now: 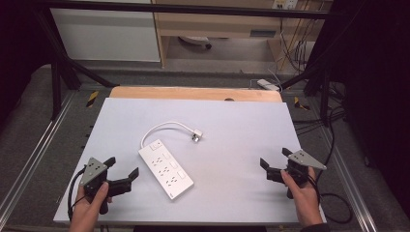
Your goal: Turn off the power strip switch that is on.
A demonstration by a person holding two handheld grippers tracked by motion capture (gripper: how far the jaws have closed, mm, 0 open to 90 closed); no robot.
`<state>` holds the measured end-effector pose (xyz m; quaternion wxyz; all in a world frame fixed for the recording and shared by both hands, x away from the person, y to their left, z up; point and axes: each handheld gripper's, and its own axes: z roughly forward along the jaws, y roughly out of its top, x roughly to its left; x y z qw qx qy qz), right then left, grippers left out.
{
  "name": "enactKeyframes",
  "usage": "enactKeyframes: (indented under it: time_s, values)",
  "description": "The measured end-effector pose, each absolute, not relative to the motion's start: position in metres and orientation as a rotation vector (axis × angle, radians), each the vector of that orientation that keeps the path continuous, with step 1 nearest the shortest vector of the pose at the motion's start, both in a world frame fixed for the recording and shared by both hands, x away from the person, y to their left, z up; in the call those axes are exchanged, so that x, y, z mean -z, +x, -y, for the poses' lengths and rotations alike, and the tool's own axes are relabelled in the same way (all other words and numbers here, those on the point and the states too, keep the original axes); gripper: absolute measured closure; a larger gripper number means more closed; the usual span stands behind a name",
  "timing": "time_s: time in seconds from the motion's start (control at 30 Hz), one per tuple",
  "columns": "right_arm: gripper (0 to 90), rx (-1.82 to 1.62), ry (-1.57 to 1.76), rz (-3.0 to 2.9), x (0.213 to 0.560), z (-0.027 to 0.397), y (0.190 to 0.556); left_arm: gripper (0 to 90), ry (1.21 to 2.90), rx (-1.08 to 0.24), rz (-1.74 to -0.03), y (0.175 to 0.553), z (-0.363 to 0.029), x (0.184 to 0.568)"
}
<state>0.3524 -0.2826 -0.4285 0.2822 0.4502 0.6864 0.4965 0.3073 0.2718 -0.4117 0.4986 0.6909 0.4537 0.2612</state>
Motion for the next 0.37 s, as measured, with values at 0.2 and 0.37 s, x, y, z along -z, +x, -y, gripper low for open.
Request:
enactKeyframes:
  time_s: [0.2,0.37]
  values:
    - [3.2,-1.309,1.209,-1.92,0.441,0.272,0.355,4.6,1.677,-0.63,-1.092,0.308,-0.27,0.412]
    - [3.2,-1.248,1.21,-2.038,0.453,0.257,0.359,4.6,1.684,-0.629,-1.083,0.307,-0.27,0.412]
